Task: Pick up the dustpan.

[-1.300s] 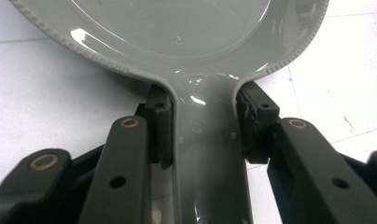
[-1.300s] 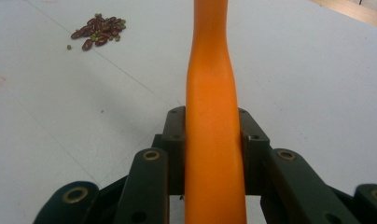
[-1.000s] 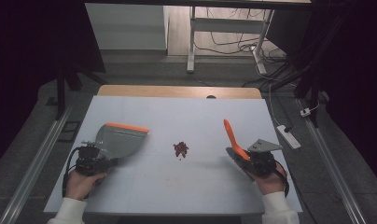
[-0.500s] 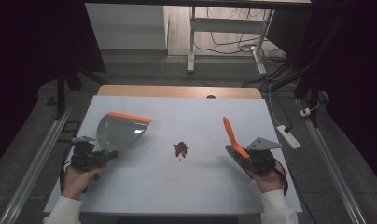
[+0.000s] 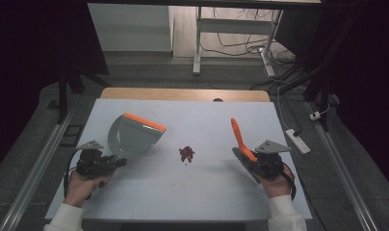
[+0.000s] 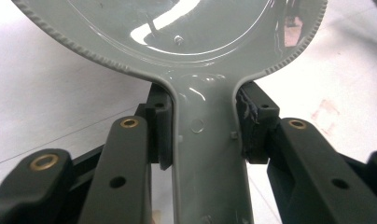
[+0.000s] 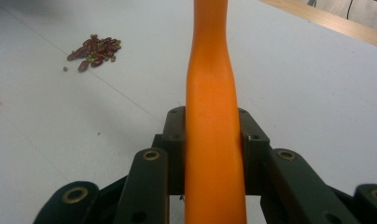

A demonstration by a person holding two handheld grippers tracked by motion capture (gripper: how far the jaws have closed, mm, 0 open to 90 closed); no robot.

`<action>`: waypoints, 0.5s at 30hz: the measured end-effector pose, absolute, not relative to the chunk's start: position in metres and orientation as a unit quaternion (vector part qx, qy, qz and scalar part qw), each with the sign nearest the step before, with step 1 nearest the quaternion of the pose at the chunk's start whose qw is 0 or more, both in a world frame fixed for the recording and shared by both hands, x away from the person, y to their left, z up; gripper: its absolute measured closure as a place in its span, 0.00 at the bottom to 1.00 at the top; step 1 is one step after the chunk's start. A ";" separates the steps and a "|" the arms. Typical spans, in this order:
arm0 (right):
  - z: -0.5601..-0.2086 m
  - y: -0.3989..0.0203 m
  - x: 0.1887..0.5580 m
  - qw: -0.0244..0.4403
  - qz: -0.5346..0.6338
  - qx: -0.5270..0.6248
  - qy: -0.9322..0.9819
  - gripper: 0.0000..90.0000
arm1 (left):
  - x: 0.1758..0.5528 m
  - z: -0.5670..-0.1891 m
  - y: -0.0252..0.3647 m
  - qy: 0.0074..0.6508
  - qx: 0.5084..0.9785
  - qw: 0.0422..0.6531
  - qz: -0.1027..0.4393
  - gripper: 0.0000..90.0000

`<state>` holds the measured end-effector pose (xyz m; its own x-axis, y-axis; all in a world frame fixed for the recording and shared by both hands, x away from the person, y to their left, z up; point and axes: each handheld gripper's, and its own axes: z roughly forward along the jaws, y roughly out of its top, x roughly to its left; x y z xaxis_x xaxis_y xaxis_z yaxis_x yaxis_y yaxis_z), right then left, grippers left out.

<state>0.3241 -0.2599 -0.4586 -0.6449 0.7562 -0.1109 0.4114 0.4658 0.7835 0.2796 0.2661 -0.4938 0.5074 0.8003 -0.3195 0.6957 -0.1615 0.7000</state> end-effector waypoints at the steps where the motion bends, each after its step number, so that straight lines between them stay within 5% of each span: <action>1: -0.459 -0.258 0.325 0.228 0.376 0.354 0.825 0.78 | 0.277 -0.493 0.263 0.480 0.768 0.420 0.064 0.69; 15: -0.459 -0.244 0.339 0.221 0.390 0.349 0.823 0.78 | 0.273 -0.491 0.252 0.440 0.796 0.410 0.062 0.69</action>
